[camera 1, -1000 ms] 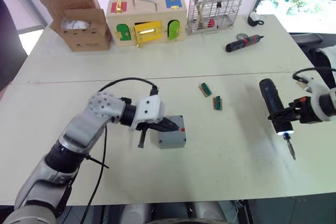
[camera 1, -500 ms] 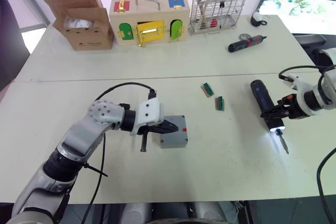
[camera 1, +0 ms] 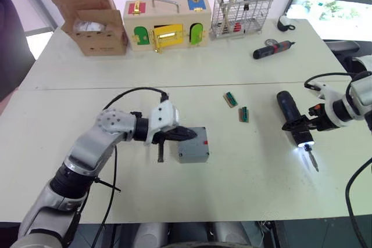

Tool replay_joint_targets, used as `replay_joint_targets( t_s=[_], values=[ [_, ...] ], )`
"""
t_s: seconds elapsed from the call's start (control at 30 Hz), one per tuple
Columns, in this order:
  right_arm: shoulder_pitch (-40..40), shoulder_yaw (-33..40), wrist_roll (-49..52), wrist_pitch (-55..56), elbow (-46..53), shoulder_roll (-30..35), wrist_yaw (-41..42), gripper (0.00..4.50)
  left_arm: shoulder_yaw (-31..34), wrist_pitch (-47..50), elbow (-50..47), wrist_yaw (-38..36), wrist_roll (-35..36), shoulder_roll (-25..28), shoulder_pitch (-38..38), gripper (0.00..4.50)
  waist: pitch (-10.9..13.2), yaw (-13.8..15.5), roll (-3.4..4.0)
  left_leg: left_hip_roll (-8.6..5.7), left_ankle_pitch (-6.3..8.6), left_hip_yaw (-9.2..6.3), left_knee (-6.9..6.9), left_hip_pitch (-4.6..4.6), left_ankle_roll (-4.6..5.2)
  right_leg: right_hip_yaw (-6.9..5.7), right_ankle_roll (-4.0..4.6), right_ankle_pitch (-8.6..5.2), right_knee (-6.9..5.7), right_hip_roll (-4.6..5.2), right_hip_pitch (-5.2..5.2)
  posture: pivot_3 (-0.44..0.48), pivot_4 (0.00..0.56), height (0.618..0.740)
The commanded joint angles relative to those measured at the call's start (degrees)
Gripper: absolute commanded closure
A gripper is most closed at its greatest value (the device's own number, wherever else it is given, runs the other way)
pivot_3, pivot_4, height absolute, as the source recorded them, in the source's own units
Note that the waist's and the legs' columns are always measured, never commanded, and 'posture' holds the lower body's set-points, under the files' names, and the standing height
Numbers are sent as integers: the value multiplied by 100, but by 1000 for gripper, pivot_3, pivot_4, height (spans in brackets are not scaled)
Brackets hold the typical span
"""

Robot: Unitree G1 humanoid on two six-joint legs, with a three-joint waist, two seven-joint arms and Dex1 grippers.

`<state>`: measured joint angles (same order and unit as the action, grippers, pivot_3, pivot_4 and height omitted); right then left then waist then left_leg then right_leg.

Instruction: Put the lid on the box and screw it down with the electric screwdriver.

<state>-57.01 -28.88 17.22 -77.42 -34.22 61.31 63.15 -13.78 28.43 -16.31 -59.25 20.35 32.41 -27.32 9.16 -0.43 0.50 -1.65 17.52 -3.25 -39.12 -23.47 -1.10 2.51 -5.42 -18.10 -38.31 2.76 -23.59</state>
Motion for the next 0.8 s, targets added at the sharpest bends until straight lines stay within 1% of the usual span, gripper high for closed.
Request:
replay_joint_targets(
  t_s=[0.03, 0.13, 0.2, 0.3, 0.33, 0.37, 0.4, 0.43, 0.47, 0.53, 0.57, 0.63, 0.7, 0.8],
  values=[
    [-100, 557, -204, 173, -236, -76, -413, 11, 582, -52, 131, 504, 63, -96, -37, 4500, 0, -7, 0, -1, 0, -1, -2, 0, 0, 0, -3, 2, 0, 0, 1, 0, 150, 740],
    [-78, 965, -297, 524, -137, -68, -689, 11, 943, 218, 206, 907, 101, -63, 48, 4500, 0, -12, 0, -2, -3, 0, 3, 0, -7, 1, -4, 2, -5, 1, -6, 0, 150, 740],
    [-67, 1458, -173, 581, 298, 7, -816, 11, 1420, 331, 126, 1342, 231, -162, 163, 4500, 0, -18, 0, -1, -8, 1, 10, 0, -15, 2, -4, 2, -6, 0, -11, 0, 150, 740],
    [209, 2510, 63, 581, 1122, -23, -1213, 11, 1838, 395, -5, 1626, 366, -178, 408, 4500, 0, -17, 0, -1, -8, 2, 16, -2, -16, 5, -4, 2, -8, 1, -18, 0, 150, 740],
    [331, 3127, 290, 397, 1420, -184, -1349, 11, 1926, 521, -51, 1652, 438, -141, 506, 4500, 0, -15, 0, 0, -8, 1, 17, -3, -16, 4, -4, 2, -9, 0, -17, 0, 150, 740],
    [581, 3908, 582, 294, 1972, -446, -1478, 11, 2021, 702, -82, 1692, 526, -89, 623, 4500, 0, -14, 0, 0, -7, 0, 17, -3, -16, 3, -4, 2, -8, 0, -16, 0, 150, 740],
    [978, 4604, 911, 223, 2761, -737, -1522, 11, 2146, 860, -76, 1706, 637, -42, 746, 4500, -1, -13, -3, 1, -6, 0, 18, -3, -14, 4, -4, 2, -9, 0, -15, 0, 150, 740],
    [1489, 5260, 1250, 243, 3683, -1140, -1580, 11, 2339, 869, -36, 1753, 791, -104, 866, 4500, -4, -11, -7, 2, -5, 0, 17, -2, -12, 3, -5, 2, -11, -1, -14, 0, 150, 740],
    [1972, 5706, 1492, 364, 4532, -1548, -1681, 11, 2505, 894, 37, 1775, 914, -131, 968, 4500, -8, -10, -14, 4, -4, -6, 19, -2, -10, 0, -5, 2, -11, -3, -12, 0, 150, 740],
    [2908, 6199, 1767, 897, 5879, -2493, -2012, 11, 2634, 948, 127, 1914, 930, -155, 1206, 4500, -17, 29, -28, 10, 4, -19, 12, -2, 2, -9, -5, 2, -12, -9, -3, 0, 150, 740],
    [3485, 6075, 1613, 1405, 6356, -2829, -2154, 11, 2642, 988, 65, 1917, 933, -108, 1384, 4500, -17, 43, -27, 10, 5, -25, 14, 1, 3, -12, -5, 2, -13, -9, 1, 0, 150, 740],
    [4539, 5625, 1048, 2641, 6956, -3328, -2360, 11, 2665, 1125, -188, 1834, 1038, 7, 1754, 4500, -18, 99, -27, 3, 4, -19, 8, 3, 3, -7, -5, 2, -16, -3, 2, 0, 150, 740],
    [5238, 5451, 1280, 2860, 7350, -3896, -2528, 11, 2696, 1360, -577, 1735, 1272, 122, 2187, 4500, -17, 101, -26, -2, 4, -13, 1, 5, 1, -2, -6, 3, -16, 5, 5, 0, 150, 740],
    [6081, 4805, 922, 3490, 7556, -3980, -2542, 11, 2709, 1627, -1144, 1550, 1578, 345, 2889, 4500, -19, 95, -27, -5, 2, -8, -1, 17, -1, 6, -9, 5, -15, 9, 16, 0, 150, 740]
  ],
)
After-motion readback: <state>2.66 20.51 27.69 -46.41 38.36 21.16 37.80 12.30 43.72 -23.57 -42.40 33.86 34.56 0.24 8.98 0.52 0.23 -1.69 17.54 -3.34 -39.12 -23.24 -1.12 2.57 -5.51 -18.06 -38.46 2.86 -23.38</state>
